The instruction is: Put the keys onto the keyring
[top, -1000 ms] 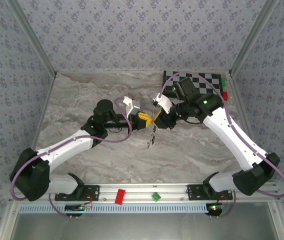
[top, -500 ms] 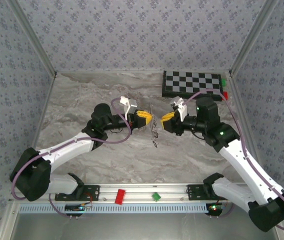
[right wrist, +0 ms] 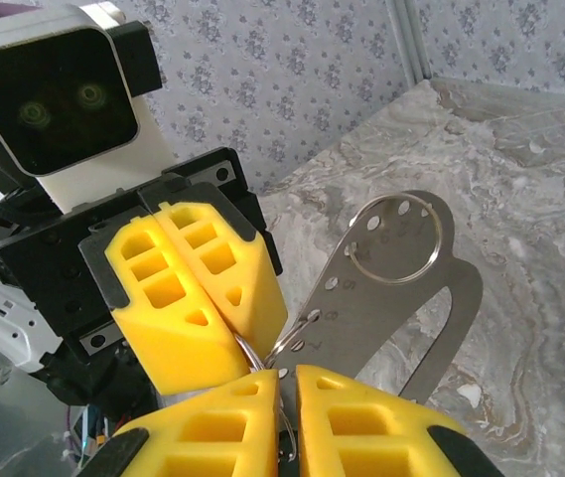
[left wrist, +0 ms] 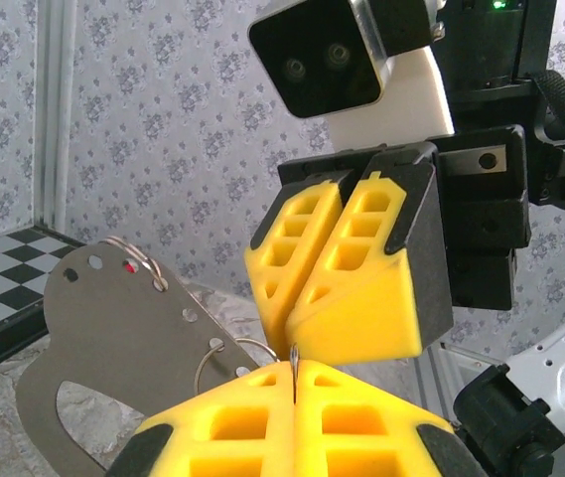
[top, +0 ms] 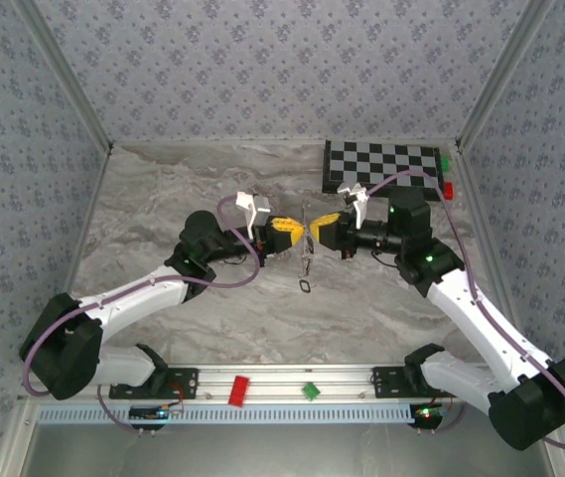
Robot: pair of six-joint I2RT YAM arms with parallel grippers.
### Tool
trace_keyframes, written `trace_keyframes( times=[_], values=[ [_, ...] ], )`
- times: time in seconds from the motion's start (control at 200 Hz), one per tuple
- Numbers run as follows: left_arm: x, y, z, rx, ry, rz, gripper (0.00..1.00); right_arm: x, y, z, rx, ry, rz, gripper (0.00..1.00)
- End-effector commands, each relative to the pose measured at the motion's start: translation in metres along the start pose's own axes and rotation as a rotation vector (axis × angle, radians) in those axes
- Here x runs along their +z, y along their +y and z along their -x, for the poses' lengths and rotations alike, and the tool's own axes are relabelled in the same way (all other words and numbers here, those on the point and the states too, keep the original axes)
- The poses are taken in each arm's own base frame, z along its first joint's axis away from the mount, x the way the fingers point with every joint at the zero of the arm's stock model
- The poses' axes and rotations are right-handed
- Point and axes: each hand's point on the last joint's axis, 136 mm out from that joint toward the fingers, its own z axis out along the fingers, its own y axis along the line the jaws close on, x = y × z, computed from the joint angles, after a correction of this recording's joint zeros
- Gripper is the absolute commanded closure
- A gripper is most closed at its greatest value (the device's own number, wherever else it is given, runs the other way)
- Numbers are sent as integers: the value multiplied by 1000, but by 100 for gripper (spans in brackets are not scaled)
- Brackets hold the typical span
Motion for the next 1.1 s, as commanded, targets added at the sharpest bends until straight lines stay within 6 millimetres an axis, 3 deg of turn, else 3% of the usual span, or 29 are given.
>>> trace_keyframes(
  times=[0.0,0.46,0.865,1.095],
  values=[
    [-4,-16,28,57,-84,-30,100,2,5,-7,13,25,37,89],
    [-2,-20,29,59,-92,-40,100,17,4,-35,45,96,45,89],
    [-2,-17,25,43,-88,-34,100,-5,-4,-20,13,-70,-32,69],
    [-3,-16,30,31,-111,-18,100,-9,2,-7,-5,-222,27,68]
  ],
)
